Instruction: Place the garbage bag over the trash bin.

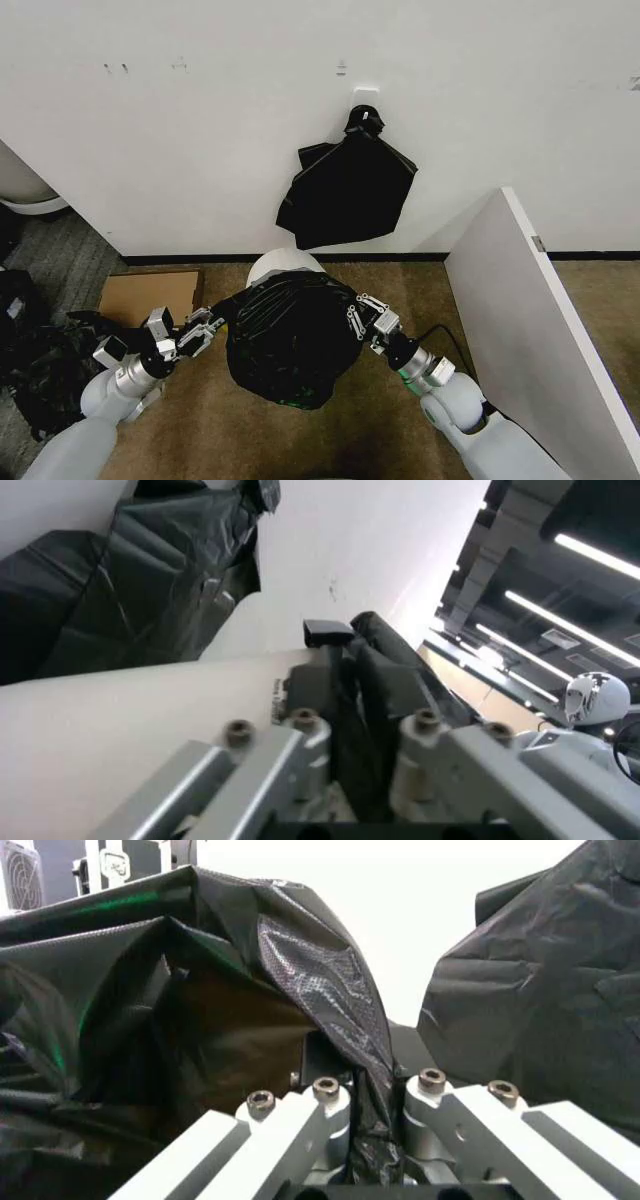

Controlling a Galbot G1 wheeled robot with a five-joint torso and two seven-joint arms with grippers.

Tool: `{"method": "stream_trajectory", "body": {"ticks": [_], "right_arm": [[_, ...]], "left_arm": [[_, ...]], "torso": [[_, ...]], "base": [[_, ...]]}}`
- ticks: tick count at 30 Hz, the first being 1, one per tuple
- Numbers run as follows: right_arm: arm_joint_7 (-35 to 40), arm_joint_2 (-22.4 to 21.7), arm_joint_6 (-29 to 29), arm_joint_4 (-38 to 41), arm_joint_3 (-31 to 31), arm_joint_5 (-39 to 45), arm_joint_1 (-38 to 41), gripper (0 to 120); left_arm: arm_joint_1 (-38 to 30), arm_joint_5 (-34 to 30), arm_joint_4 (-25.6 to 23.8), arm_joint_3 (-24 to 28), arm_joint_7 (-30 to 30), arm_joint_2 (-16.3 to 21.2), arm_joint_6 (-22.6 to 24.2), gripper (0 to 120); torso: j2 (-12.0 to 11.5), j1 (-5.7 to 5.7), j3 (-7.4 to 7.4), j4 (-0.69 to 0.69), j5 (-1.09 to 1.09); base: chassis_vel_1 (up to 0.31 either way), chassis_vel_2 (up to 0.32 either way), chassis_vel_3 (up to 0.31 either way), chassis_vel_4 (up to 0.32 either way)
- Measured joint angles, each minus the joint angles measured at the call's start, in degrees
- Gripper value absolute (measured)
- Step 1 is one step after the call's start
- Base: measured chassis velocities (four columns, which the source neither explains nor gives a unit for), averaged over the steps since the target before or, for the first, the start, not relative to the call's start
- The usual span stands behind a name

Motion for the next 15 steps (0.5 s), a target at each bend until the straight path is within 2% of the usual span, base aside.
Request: {"method": "stream_trajectory", "body": {"ticks": [2, 3, 15], "right_arm": [[0.0, 0.0, 0.0, 0.01, -0.01, 0.0, 0.0, 1], [0.0, 0.05, 0.0, 0.05, -0.05, -0.01, 0.01, 1], [0.0, -0.03, 0.0, 0.38, 0.06, -0.09, -0.11, 1]], "left_arm": [[0.0, -0.01, 0.0, 0.0, 0.0, 0.0, 0.0, 5], [0.02, -0.01, -0.02, 0.0, 0.0, 0.01, 0.01, 0], [0.03, 0.43, -0.13, 0.06, 0.91, -0.19, 0.15, 0]], "torso": [[0.0, 0.0, 0.0, 0.0, 0.0], [0.0, 0.0, 0.0, 0.0, 0.0], [0.0, 0.0, 0.0, 0.0, 0.0]], "base": [[0.0, 0.0, 0.0, 0.0], [0.0, 0.0, 0.0, 0.0], [0.0, 0.0, 0.0, 0.0]]}}
